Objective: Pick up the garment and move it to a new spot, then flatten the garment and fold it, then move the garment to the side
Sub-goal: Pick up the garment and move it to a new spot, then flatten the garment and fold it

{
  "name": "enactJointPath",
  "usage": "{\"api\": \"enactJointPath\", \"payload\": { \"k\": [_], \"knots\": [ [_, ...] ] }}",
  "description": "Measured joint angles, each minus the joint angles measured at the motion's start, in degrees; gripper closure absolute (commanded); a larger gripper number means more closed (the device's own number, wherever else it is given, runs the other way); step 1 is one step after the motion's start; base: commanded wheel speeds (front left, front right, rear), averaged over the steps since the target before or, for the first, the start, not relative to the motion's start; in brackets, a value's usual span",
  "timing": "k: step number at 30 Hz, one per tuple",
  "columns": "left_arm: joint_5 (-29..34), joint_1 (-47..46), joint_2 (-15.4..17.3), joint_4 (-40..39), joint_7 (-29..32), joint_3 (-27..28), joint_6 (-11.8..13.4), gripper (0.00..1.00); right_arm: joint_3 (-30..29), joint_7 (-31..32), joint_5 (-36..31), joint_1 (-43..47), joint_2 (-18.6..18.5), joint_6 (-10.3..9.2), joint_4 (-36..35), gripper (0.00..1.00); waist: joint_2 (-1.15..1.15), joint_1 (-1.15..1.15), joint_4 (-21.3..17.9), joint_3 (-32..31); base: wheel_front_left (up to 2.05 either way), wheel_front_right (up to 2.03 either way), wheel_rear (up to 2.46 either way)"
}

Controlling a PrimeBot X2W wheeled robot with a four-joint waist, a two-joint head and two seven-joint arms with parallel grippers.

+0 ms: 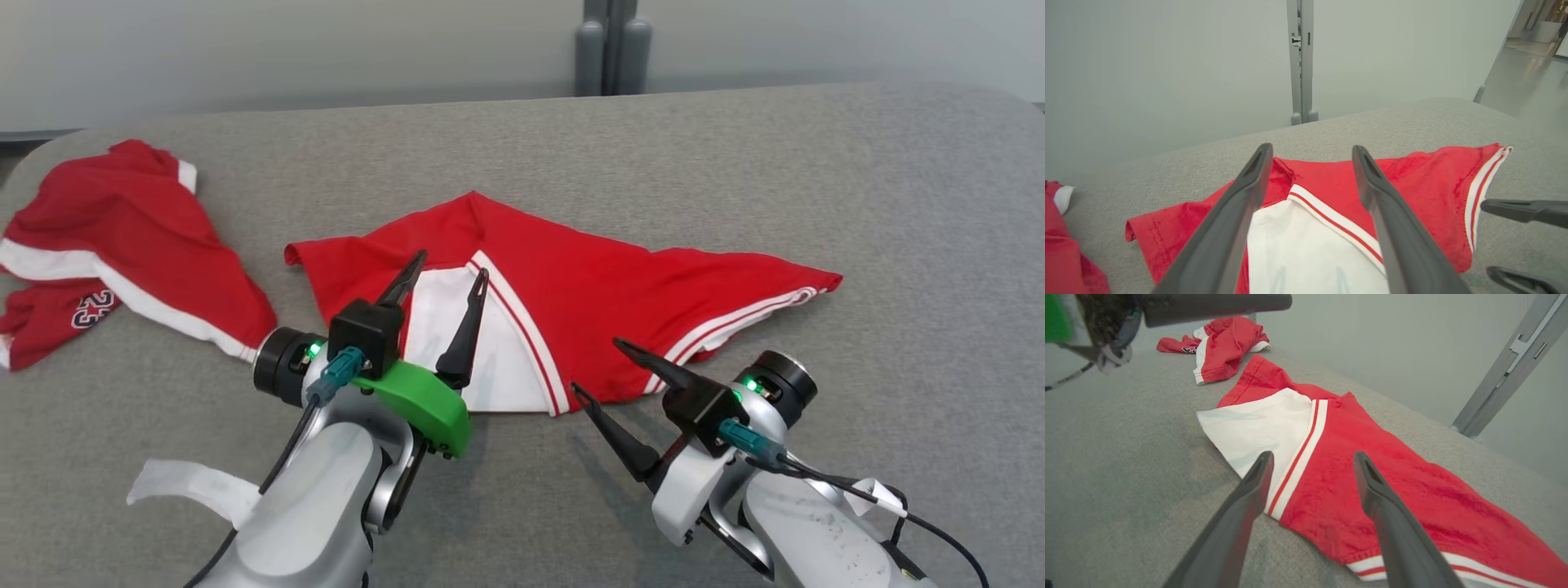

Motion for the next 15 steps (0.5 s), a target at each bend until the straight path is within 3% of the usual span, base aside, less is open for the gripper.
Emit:
{"api": "enactJointPath", "payload": {
  "k": [7, 15],
  "knots": [
    [2.38, 3.24, 0.25, -3.86, 0.00, 1.48, 0.00, 0.00, 3.50, 0.00, -0.40, -3.29, 0.35, 0.24, 7.03, 0.00, 0.00, 0.00, 6.52, 0.38, 0.00, 0.00, 0.00],
    [3.71, 4.26, 0.29, -7.56, 0.00, 2.83, 0.03, 0.00, 8.16, 0.00, -2.33, -9.00, 0.91, 0.31, 12.90, 0.00, 0.00, 0.00, 11.42, 2.11, 0.00, 0.00, 0.00]
  ]
}}
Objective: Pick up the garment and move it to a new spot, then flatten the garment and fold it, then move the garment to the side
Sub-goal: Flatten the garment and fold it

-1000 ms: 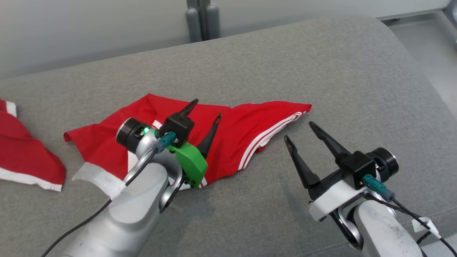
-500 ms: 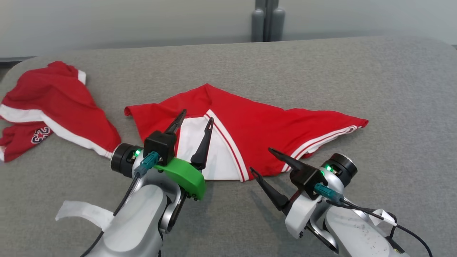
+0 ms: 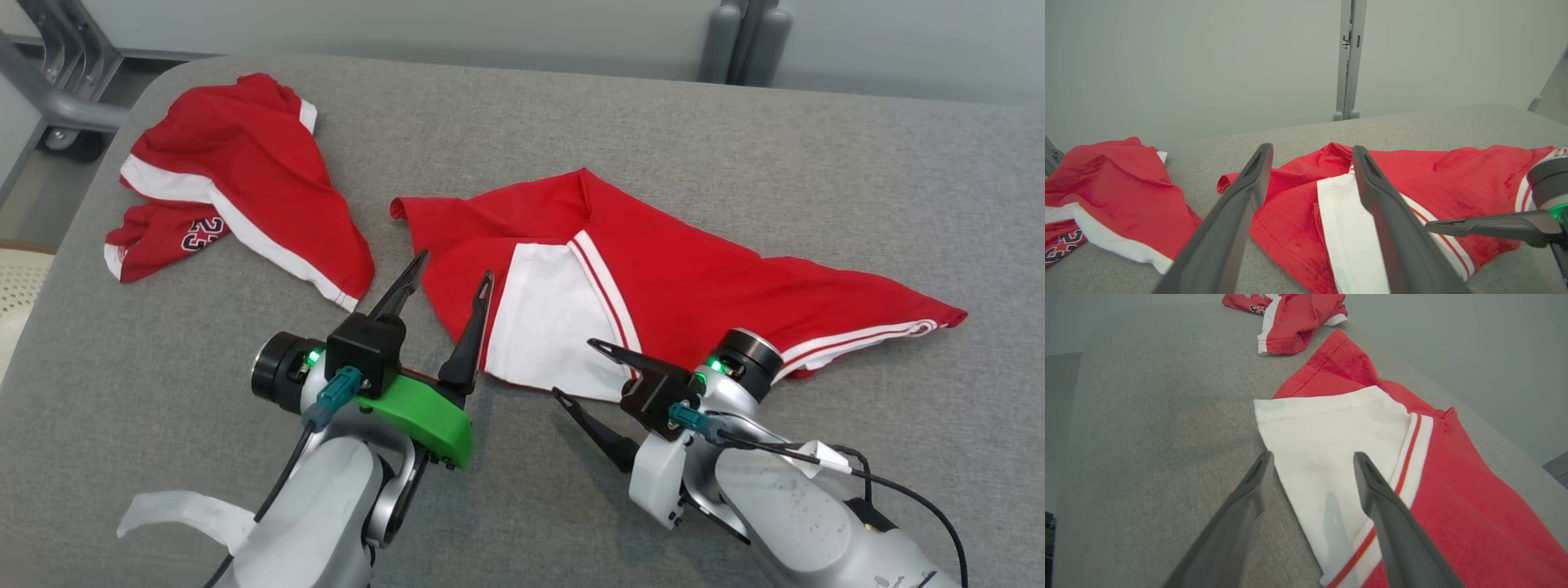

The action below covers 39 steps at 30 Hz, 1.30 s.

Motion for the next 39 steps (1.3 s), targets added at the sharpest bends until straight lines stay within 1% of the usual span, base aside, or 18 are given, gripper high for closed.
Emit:
{"api": "enactJointPath", "payload": {
  "k": [8, 15, 20, 27, 28, 29, 31, 32, 33, 36, 37, 38, 39],
  "knots": [
    [1.07, 1.24, -0.38, -1.64, -0.01, 0.03, 0.01, 0.00, 3.91, 0.00, 0.36, -2.97, 0.03, 0.01, 5.70, 0.00, 0.00, 0.00, 3.69, 2.29, 0.00, 0.00, 0.00],
    [2.00, 2.13, -0.55, -3.07, -0.01, 0.69, 0.01, 0.00, 5.75, 0.00, 0.64, -6.22, 0.35, 0.00, 7.36, 0.00, 0.00, 0.00, 6.50, 3.48, 0.00, 0.00, 0.00],
    [2.50, 3.11, -0.55, -3.35, -0.01, 1.08, 0.00, 0.00, 6.08, 0.00, 0.62, -7.73, 0.74, 0.01, 8.60, 0.00, 0.00, 0.00, 7.06, 4.02, 0.00, 0.00, 0.00],
    [3.31, 3.51, -0.55, -3.79, -0.01, 2.05, -0.09, 0.00, 4.33, 0.00, 0.63, -10.16, 0.74, -0.12, 9.62, 0.00, 0.00, 0.00, 6.87, 4.35, 0.00, 0.00, 0.00],
    [3.43, 3.59, -0.55, -3.90, -0.01, 2.12, -0.10, 0.00, 4.24, 0.00, 0.64, -10.29, 0.74, -0.15, 9.90, 0.02, 0.00, 0.00, 6.80, 4.38, 0.00, 0.00, 0.00],
    [3.43, 3.70, -0.56, -3.99, -0.01, 2.16, -0.10, 0.00, 4.22, 0.00, 0.64, -10.36, 0.73, -0.16, 10.18, 0.16, 0.00, 0.00, 6.74, 4.41, 0.00, 0.00, 0.00],
    [3.45, 4.07, -0.56, -4.19, -0.01, 2.35, -0.11, 0.00, 4.15, 0.00, 0.71, -10.37, 0.75, -0.18, 10.66, 0.49, 0.00, 0.00, 6.60, 4.47, 0.00, 0.00, 0.00],
    [3.53, 4.24, -0.56, -4.25, -0.01, 2.40, -0.11, 0.00, 4.13, 0.00, 0.88, -10.37, 0.76, -0.18, 10.85, 0.54, 0.00, 0.00, 6.52, 4.50, 0.00, 0.00, 0.00],
    [3.57, 4.36, -0.56, -4.27, -0.01, 2.42, -0.12, 0.00, 4.12, 0.00, 1.04, -10.38, 0.75, -0.18, 11.02, 0.56, 0.00, 0.00, 6.45, 4.55, 0.00, 0.00, 0.00],
    [3.91, 4.55, -0.56, -4.30, -0.01, 2.64, -0.43, 0.00, 4.13, 0.00, 1.07, -10.42, 0.77, -0.16, 11.58, 0.69, 0.00, 0.00, 6.26, 4.70, 0.00, 0.00, 0.00],
    [3.91, 4.55, -0.56, -4.32, -0.01, 2.70, -0.57, 0.00, 4.14, 0.00, 1.07, -10.43, 0.77, -0.16, 11.72, 0.80, 0.00, 0.00, 6.20, 4.76, 0.00, 0.00, 0.00],
    [3.91, 4.56, -0.56, -4.34, -0.01, 2.79, -0.59, 0.00, 4.13, 0.00, 1.08, -10.46, 0.78, -0.16, 11.87, 0.96, 0.00, 0.00, 6.15, 4.82, 0.00, 0.00, 0.00],
    [3.92, 4.56, -0.57, -4.35, -0.01, 2.92, -0.63, 0.00, 4.11, 0.00, 1.20, -10.50, 0.79, -0.16, 11.92, 1.00, 0.00, 0.00, 6.11, 4.88, 0.00, 0.00, 0.00]
  ]
}}
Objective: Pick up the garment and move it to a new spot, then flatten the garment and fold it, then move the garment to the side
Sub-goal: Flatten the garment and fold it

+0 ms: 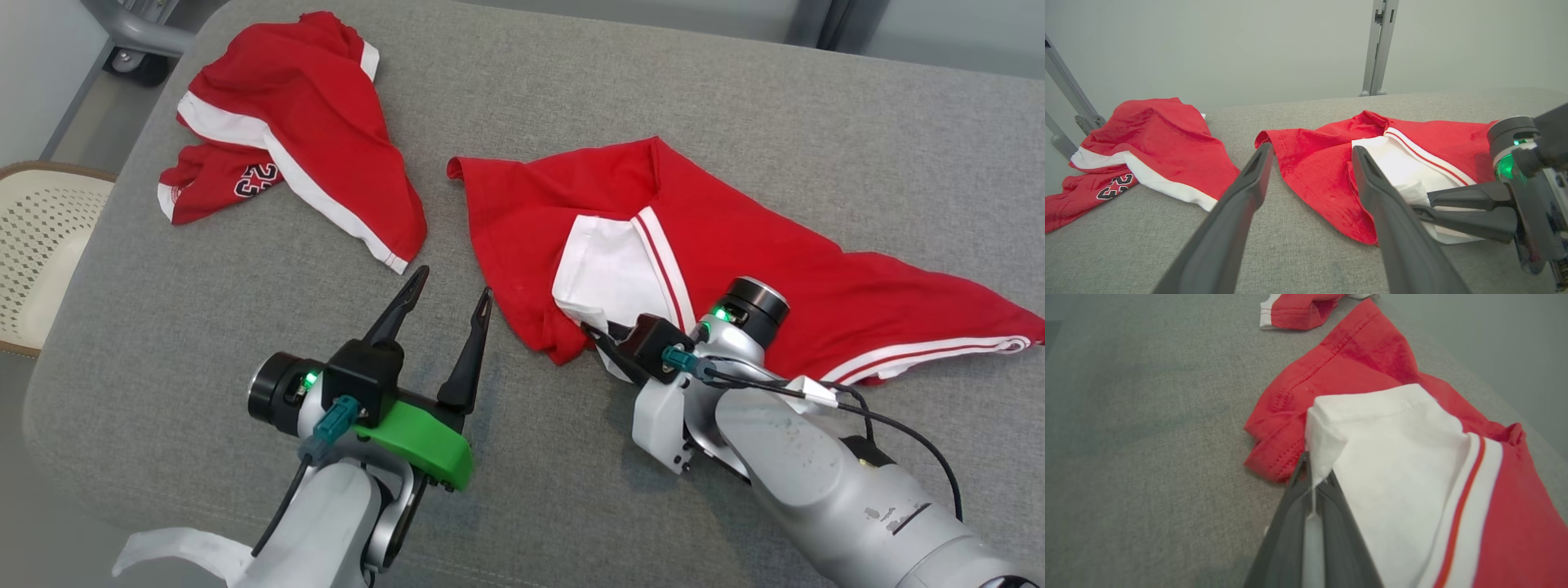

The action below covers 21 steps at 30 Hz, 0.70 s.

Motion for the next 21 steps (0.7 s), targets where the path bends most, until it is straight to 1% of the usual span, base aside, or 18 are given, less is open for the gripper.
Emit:
{"api": "enactJointPath", "payload": {
  "k": [3, 7, 8, 9, 12, 13, 17, 21],
  "knots": [
    [0.01, 0.03, -0.01, 0.00, 0.00, 0.56, -0.07, 0.00, -0.68, 0.00, 1.42, -0.36, 0.08, -0.01, -0.37, 1.00, 0.00, 0.00, -0.13, 0.17, 0.00, 0.00, 0.00],
    [0.19, 0.26, 0.07, -0.22, 0.00, 1.93, -0.09, 0.00, -3.85, 0.00, 4.68, -1.18, 0.42, -0.11, -2.96, 1.00, 0.00, 0.00, -0.70, 0.23, 0.00, 0.00, 0.00],
    [0.40, 0.35, 0.07, -0.24, 0.00, 2.14, -0.09, 0.00, -4.89, 0.00, 6.13, -1.19, 0.52, -0.51, -3.88, 1.00, 0.00, 0.00, -0.94, 0.22, 0.00, 0.00, 0.00],
    [0.64, 0.51, 0.07, -0.32, 0.00, 2.35, -0.09, 0.00, -5.71, 0.01, 6.92, -1.22, 0.51, -0.51, -4.71, 1.00, 0.00, 0.00, -1.21, 0.20, 0.00, 0.00, 0.00],
    [1.12, 1.14, 0.07, -0.45, 0.00, 2.82, -0.09, 0.00, -8.14, 0.00, 8.56, -1.29, 0.48, -1.11, -7.33, 1.00, 0.00, 0.00, -2.10, 0.12, 0.00, 0.00, 0.00],
    [1.12, 1.14, 0.07, -0.45, 0.00, 2.82, -0.09, 0.00, -8.14, 0.00, 8.56, -1.29, 0.48, -1.11, -7.33, 1.00, 0.00, 0.00, -2.10, 0.12, 0.00, 0.00, 0.00],
    [1.49, 1.45, 0.09, -0.46, 0.00, 3.14, -0.10, 0.00, -12.07, 0.00, 9.88, -1.37, -0.51, -3.13, -11.33, 1.00, 0.00, 0.00, -3.55, -0.07, 0.00, 0.00, 0.00],
    [1.59, 1.66, 0.10, -0.47, 0.00, 3.39, -0.19, 0.00, -16.78, 0.00, 10.35, -1.41, -4.54, -5.75, -15.99, 1.00, 0.00, 0.00, -5.28, -0.40, 0.00, 0.00, 0.00]
  ]
}}
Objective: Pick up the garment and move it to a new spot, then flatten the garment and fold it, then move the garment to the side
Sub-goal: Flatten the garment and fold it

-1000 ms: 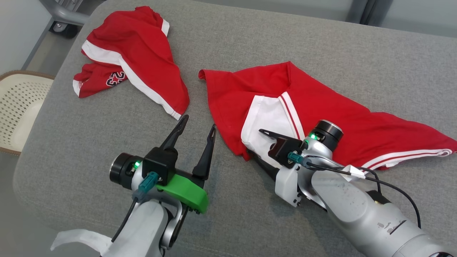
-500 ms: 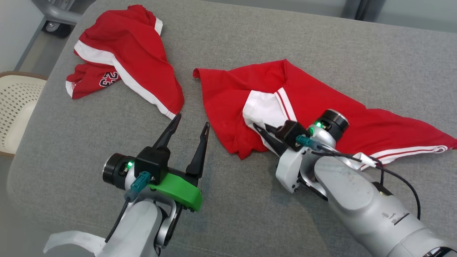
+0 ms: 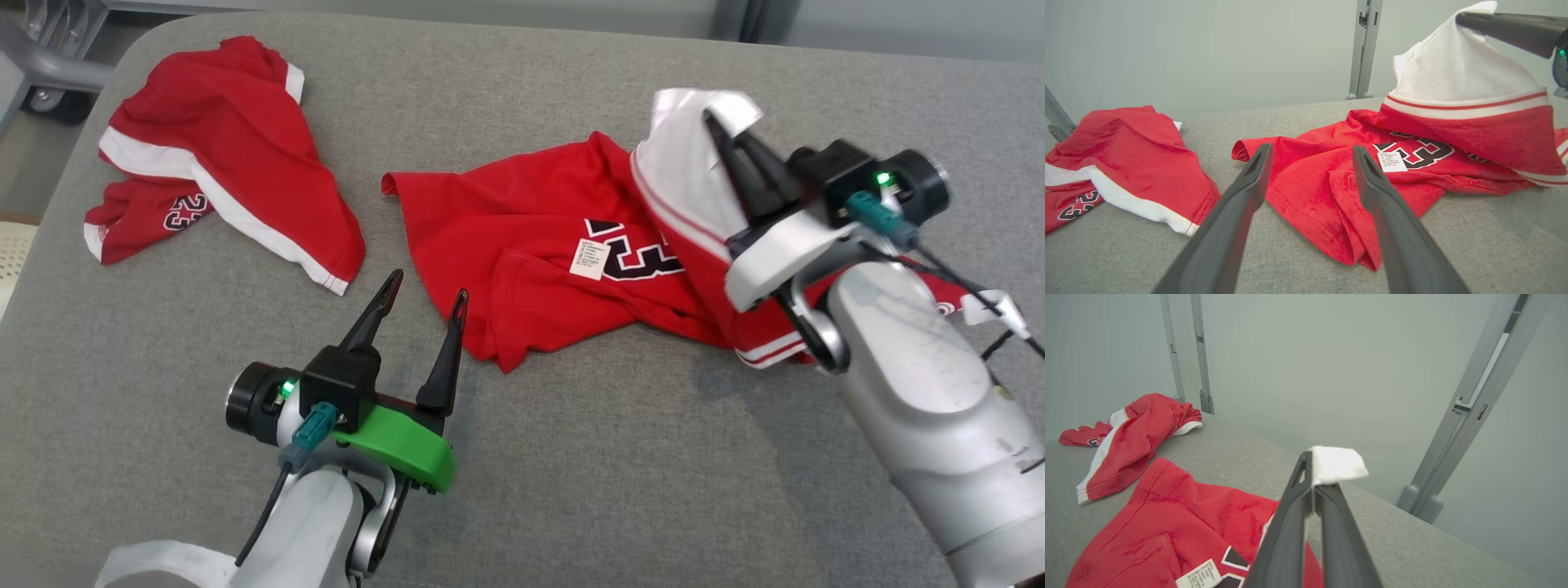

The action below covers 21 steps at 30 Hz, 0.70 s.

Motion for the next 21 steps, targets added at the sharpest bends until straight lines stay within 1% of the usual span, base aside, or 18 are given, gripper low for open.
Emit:
{"api": "enactJointPath", "payload": {
  "k": [5, 10, 13, 14, 16, 20, 21],
  "knots": [
    [0.20, 0.80, -0.01, 0.05, 0.00, 0.22, -0.24, 0.00, -5.99, -0.15, 0.04, 0.42, -5.02, -3.66, -6.58, 1.00, 0.00, 0.00, -2.24, -0.74, 0.00, 0.00, 0.00],
    [0.33, 1.43, 0.00, 0.10, 0.00, 0.79, -0.66, 0.00, -10.51, -0.15, 0.07, 4.14, -8.45, -5.93, -11.62, 1.00, 0.00, 0.00, -4.50, -1.77, 0.00, 0.00, 0.00],
    [0.34, 2.13, 0.01, 0.21, 0.00, 1.21, -0.71, 0.00, -12.36, -0.14, 0.07, 6.55, -9.40, -5.99, -14.62, 1.00, 0.00, 0.00, -5.95, -2.42, 0.00, 0.00, 0.00],
    [0.35, 2.21, 0.02, 0.25, 0.00, 1.30, -0.73, 0.00, -12.81, -0.14, 0.04, 7.06, -9.61, -6.39, -15.67, 1.00, 0.00, 0.00, -6.43, -2.64, 0.00, 0.00, 0.00],
    [0.38, 2.48, 0.03, 0.30, 0.00, 1.44, -0.73, 0.00, -13.52, -0.15, 0.03, 7.99, -10.18, -6.46, -17.51, 1.00, 0.00, 0.00, -7.41, -3.10, 0.00, 0.00, 0.00],
    [0.42, 3.37, 0.02, 0.53, 0.00, 1.53, -0.77, 0.00, -13.58, -0.15, 0.03, 12.17, -11.15, -6.36, -19.62, 1.00, 0.00, 0.00, -9.33, -4.09, 0.00, 0.00, 0.00],
    [0.42, 3.48, 0.03, 0.56, 0.00, 1.58, -0.82, 0.00, -12.72, -0.15, 0.03, 13.81, -11.29, -5.92, -19.83, 1.00, 0.00, 0.00, -9.80, -4.33, 0.00, 0.00, 0.00]
  ]
}}
